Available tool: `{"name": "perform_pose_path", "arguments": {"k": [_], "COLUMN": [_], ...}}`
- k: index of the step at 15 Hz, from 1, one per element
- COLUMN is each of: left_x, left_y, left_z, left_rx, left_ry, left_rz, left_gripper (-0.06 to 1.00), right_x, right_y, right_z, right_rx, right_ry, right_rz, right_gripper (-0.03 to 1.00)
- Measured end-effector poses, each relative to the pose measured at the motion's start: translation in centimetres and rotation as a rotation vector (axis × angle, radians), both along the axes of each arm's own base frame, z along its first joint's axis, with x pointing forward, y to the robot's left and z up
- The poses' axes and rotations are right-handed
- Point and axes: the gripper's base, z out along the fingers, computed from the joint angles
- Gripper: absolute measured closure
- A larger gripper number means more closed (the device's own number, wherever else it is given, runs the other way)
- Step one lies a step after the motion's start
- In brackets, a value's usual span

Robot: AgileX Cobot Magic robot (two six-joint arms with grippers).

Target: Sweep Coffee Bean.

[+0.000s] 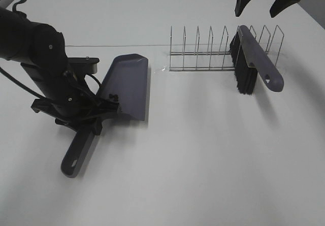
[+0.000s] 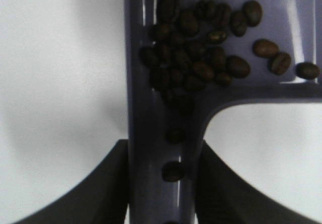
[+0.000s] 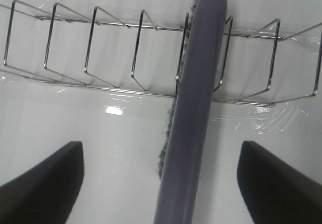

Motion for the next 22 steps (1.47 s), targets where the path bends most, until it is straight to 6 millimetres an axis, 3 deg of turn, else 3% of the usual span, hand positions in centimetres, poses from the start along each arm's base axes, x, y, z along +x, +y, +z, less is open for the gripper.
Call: {"name": "perform_pose_path", "arguments": {"k": [5, 7, 8, 11, 13, 15, 19, 22], "left_x": [-0.3, -0.3, -0.4, -1.1, -1.4, -2.4, -7.9, -12.3], "left_y": [0.0, 0.0, 0.0, 0.3, 0.7, 1.4, 4.6, 7.1], "left_z": [-1.2, -1.2, -1.2, -0.3, 3.2, 8.5, 18.1, 21.7], "left_rx": [0.013, 0.003, 0.006, 0.038, 0.040, 0.015, 0.064, 0.099], "left_ry": [0.054, 0.063, 0.080, 0.130, 0.049, -0.069, -0.188, -0.243], "left_rz": [0.030, 0.056, 0.059, 0.041, 0.010, -0.006, -0.034, -0.028], "left_gripper": [0.58, 0.44, 0.27, 0.23, 0.23, 0.23, 0.23, 0.23], "right_x": [0.0, -0.1, -0.4, -1.8, -3.6, -6.1, -13.9, -19.8], "right_y": [0.0, 0.0, 0.0, 0.0, -0.2, -0.6, -1.7, -2.5], "right_z": [0.0, 0.3, 1.3, 4.7, 6.1, 6.5, 5.5, 3.5], "right_rx": [0.001, 0.002, 0.009, 0.038, 0.046, 0.038, -0.001, -0.023], "right_ry": [0.000, -0.005, -0.025, -0.087, -0.086, -0.043, 0.090, 0.190], "right_rz": [0.000, 0.000, 0.001, 0.004, 0.006, 0.008, 0.055, 0.084], "right_gripper": [0.18, 0.18, 0.18, 0.18, 0.18, 0.18, 0.18, 0.18]}}
